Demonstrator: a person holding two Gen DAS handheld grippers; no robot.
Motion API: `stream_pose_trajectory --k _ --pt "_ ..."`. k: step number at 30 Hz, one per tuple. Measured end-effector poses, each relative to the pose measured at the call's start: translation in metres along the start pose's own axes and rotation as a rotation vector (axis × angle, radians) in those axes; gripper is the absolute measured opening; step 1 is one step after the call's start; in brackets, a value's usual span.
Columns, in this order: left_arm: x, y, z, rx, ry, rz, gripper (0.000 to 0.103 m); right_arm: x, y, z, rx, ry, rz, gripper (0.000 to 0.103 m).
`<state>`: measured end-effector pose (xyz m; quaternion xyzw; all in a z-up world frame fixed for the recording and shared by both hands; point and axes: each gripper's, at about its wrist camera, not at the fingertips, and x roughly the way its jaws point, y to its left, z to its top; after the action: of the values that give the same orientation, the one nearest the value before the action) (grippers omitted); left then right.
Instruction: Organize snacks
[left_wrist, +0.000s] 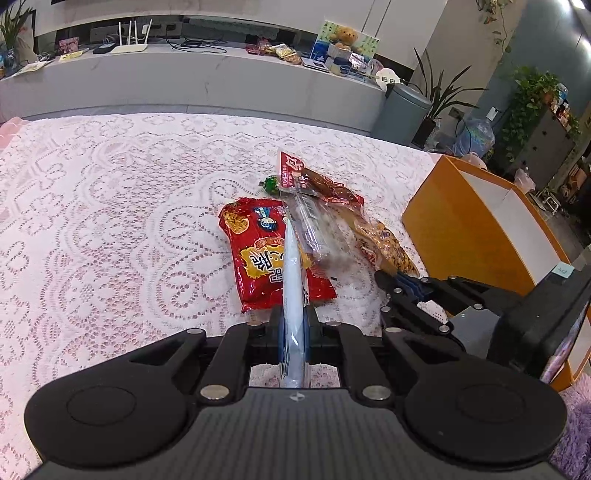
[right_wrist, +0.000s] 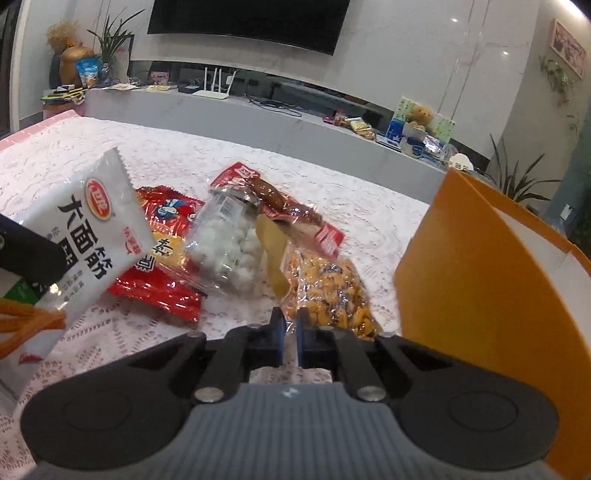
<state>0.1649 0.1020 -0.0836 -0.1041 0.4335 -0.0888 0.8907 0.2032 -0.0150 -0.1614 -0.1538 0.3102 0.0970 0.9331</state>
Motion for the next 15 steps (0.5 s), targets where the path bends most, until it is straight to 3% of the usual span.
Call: stream_pose_trajectory --k 9,15 --pt "-0.006 0.0 -0.011 -0.02 0.01 -0.005 0.01 -0.057 0.001 0.006 -0.032 -0.038 0.065 0.0" --pt "-0.016 -0.003 -0.022 -0.033 0.008 -0.02 0.01 -0.109 -0.005 0.012 0.069 -0.051 0.177 0.0"
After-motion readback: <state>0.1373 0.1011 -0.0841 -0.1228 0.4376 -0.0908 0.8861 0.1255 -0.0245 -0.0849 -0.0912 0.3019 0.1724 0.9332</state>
